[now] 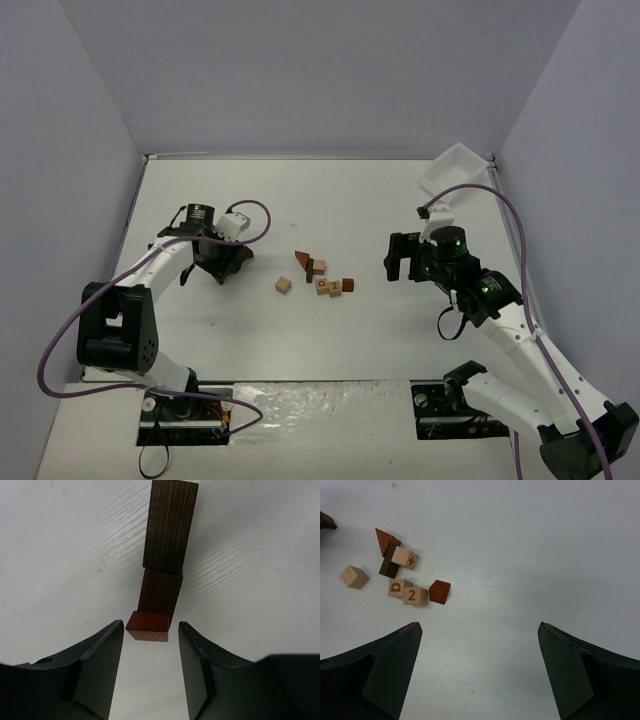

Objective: Build the wood block tower

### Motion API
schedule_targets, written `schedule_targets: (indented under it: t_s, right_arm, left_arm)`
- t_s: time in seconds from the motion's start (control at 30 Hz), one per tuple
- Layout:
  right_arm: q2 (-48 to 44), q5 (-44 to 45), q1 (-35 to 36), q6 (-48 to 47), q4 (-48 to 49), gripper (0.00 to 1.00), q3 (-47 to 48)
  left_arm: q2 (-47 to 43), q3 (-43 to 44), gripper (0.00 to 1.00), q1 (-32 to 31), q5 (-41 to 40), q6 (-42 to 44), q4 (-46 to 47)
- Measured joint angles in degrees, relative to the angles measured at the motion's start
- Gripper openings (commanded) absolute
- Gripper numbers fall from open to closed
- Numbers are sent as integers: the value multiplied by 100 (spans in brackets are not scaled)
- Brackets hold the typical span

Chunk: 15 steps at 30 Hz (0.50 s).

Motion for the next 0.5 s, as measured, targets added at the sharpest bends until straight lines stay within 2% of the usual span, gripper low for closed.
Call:
schedule_targets:
  t_s: [0.27,0.5]
  right_arm:
    - [0,-2,0,-2,0,100,0]
    - [0,-2,0,-2,1,100,0]
  left_arm:
    - [0,49,60,2,21,-11,-39]
    - [-200,619,62,-20,190,-292,-258]
